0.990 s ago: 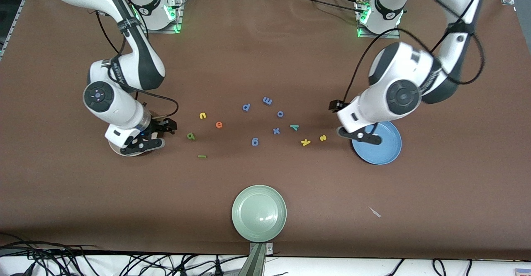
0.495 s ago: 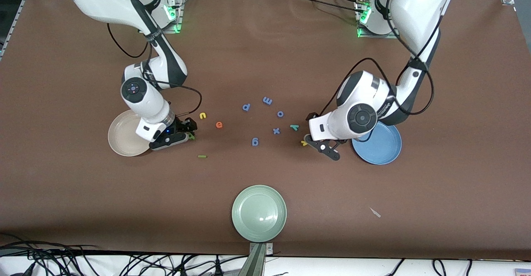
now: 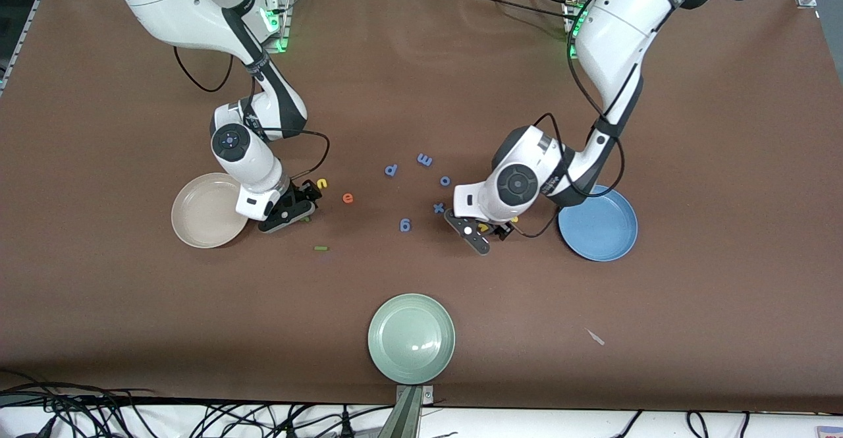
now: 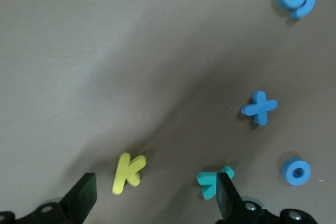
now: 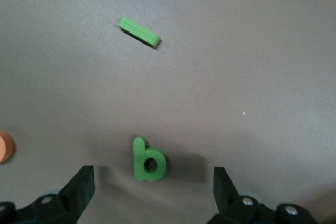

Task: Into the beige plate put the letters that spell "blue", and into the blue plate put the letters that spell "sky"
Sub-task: 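Grasp yellow k with the left gripper while the right gripper grasps green b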

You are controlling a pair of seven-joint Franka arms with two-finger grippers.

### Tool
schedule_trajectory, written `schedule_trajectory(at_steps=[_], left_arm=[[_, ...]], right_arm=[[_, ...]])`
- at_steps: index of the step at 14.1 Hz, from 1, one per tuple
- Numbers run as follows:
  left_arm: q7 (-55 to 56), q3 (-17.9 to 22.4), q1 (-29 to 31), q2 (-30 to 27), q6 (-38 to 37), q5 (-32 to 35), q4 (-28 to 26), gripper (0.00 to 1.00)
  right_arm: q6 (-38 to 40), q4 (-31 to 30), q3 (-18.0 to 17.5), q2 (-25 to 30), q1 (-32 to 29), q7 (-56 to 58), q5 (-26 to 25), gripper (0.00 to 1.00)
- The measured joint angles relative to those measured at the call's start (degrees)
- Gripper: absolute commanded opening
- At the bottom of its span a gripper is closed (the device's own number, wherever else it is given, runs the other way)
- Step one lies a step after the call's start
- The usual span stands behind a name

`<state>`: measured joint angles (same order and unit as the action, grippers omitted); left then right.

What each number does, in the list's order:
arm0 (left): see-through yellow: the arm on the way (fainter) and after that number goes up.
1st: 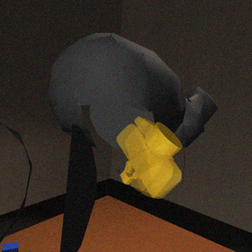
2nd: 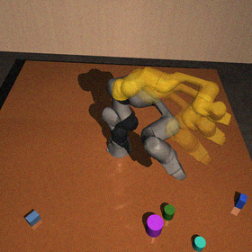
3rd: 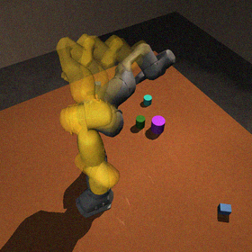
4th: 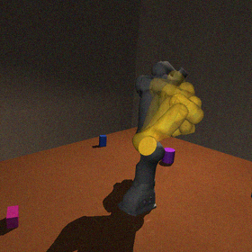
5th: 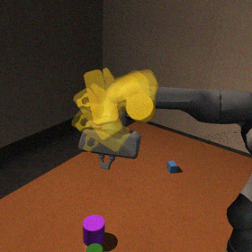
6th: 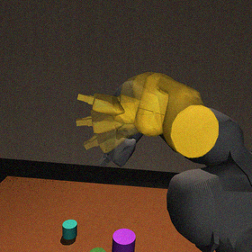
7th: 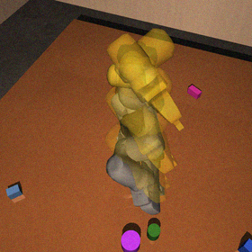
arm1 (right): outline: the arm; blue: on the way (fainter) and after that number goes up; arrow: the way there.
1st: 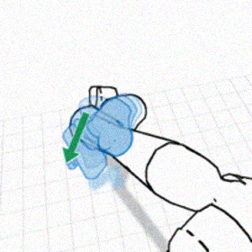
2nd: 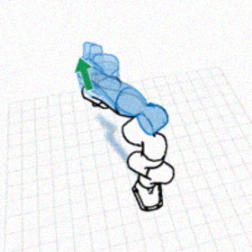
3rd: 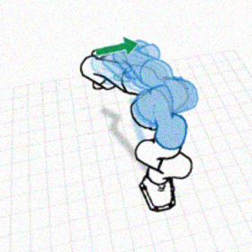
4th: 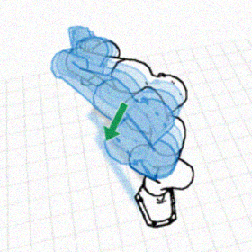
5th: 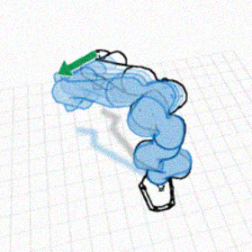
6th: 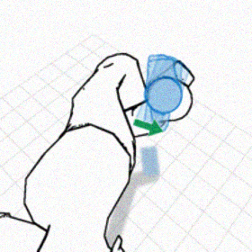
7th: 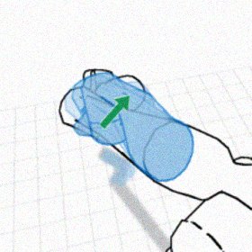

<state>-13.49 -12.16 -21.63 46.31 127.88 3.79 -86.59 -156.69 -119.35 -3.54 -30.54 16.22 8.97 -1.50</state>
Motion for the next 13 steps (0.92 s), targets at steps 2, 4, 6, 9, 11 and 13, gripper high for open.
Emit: schedule_trajectory(at_steps=[2,4,6,9,11,13], left_arm=[[0.0,0.02,-0.4,1.01,1.53,2.92,0.01,1.0],[-0.08,0.06,-0.41,1.45,1.96,4.39,0.04,0.94],[-0.2,0.06,-0.58,1.57,1.98,6.06,0.04,0.84],[-0.21,0.18,-0.86,1.56,2.0,6.91,0.06,0.67],[-0.26,0.33,-0.89,1.56,2.01,6.98,0.09,0.67],[-0.27,0.39,-0.89,1.56,2.02,6.99,0.12,0.62]], right_arm=[[-0.02,0.13,0.07,0.0,-0.08,0.85,0.0,0.9],[-0.02,0.14,0.06,0.0,-0.08,1.04,0.0,0.82],[0.0,0.13,0.06,-0.04,-0.04,1.1,0.0,0.72],[-0.04,0.14,0.05,-0.46,0.08,1.15,0.0,0.49],[-0.05,0.21,0.06,-0.45,0.07,1.21,-0.01,0.42],[-0.04,0.33,0.08,-0.37,0.06,1.23,0.0,0.27]])
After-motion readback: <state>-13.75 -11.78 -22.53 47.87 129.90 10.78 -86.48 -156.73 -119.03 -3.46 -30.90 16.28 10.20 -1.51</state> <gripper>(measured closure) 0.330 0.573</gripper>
